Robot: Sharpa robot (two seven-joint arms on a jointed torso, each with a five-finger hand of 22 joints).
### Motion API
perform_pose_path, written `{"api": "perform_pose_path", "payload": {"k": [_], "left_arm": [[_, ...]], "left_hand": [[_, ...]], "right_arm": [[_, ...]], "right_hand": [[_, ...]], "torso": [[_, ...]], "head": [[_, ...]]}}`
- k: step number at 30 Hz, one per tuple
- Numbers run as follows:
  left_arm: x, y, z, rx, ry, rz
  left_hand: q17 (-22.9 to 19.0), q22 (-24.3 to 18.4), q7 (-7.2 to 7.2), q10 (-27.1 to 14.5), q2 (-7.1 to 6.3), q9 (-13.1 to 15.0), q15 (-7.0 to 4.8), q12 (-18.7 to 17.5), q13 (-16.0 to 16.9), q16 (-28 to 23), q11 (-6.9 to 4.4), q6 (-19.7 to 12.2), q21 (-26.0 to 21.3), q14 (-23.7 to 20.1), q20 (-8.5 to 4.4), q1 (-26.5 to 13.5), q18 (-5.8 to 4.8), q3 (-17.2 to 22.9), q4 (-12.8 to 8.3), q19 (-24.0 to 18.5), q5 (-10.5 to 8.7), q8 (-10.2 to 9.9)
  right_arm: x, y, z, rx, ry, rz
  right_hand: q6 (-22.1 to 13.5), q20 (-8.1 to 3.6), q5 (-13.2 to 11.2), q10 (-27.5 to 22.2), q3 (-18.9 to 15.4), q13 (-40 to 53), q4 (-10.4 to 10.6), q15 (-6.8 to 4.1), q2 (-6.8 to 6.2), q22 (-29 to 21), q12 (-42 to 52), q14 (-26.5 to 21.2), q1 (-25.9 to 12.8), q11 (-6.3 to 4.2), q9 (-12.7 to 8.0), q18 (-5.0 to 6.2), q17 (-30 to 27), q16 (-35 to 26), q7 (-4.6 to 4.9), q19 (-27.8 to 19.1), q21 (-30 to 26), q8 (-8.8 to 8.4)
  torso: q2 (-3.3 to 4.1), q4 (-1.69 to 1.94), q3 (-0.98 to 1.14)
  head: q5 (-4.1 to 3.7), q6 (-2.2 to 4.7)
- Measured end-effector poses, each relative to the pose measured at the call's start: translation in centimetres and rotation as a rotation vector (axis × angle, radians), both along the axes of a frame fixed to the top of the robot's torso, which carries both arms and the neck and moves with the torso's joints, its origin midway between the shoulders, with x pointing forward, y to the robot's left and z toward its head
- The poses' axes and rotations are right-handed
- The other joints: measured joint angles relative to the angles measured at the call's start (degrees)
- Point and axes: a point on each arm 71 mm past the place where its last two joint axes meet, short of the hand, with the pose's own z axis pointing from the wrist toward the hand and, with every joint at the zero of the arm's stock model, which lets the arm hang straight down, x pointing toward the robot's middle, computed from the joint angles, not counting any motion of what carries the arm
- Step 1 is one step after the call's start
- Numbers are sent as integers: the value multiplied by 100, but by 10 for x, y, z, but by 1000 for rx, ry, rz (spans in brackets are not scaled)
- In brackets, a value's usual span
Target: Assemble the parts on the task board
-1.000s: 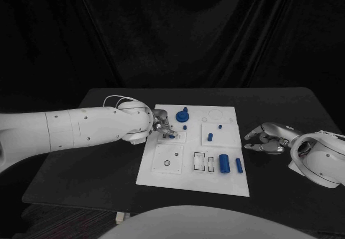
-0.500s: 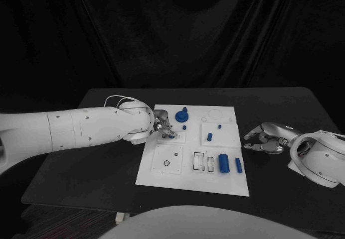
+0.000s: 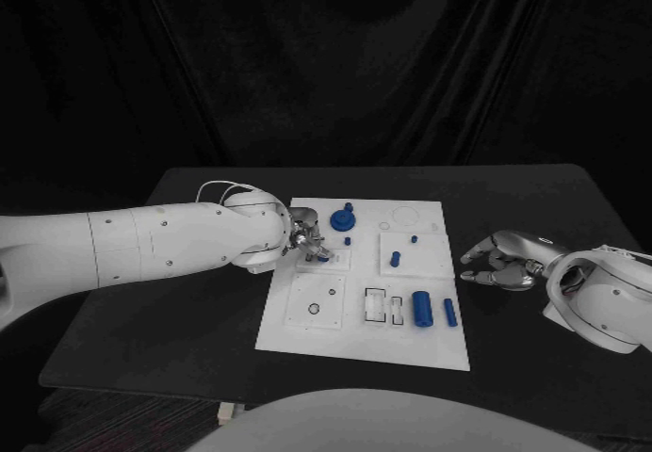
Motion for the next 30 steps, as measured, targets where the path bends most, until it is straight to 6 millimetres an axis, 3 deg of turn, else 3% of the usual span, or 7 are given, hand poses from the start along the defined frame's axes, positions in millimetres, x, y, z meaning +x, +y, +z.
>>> {"api": "perform_pose_path", "payload": {"k": [15,30], "left_arm": [[3,2,1,-14,-22,10],[8,0,4,8,-10,0]], "left_hand": [[0,0,72,0,-193,59,0,-221,0,-154,0,-198,-262,0,1,-153,0,578,-245,-146,96,23],[0,0,116,-54,-277,73,5,-288,0,-183,55,-284,-294,4,42,-238,0,1044,-440,-186,93,22]], "right_arm": [[1,1,0,0,-1,0],[1,2,0,0,-1,2]], "right_hand": [[0,0,-1,0,16,0,-16,0,16,-1,-11,0,60,0,-5,0,0,0,0,0,0,0],[21,0,-1,0,32,-1,-32,0,15,-1,-9,0,58,0,-5,0,0,0,21,0,0,0]], "torso": [[-1,-1,0],[-1,-1,0]], "head": [[-40,0],[-41,0]]}}
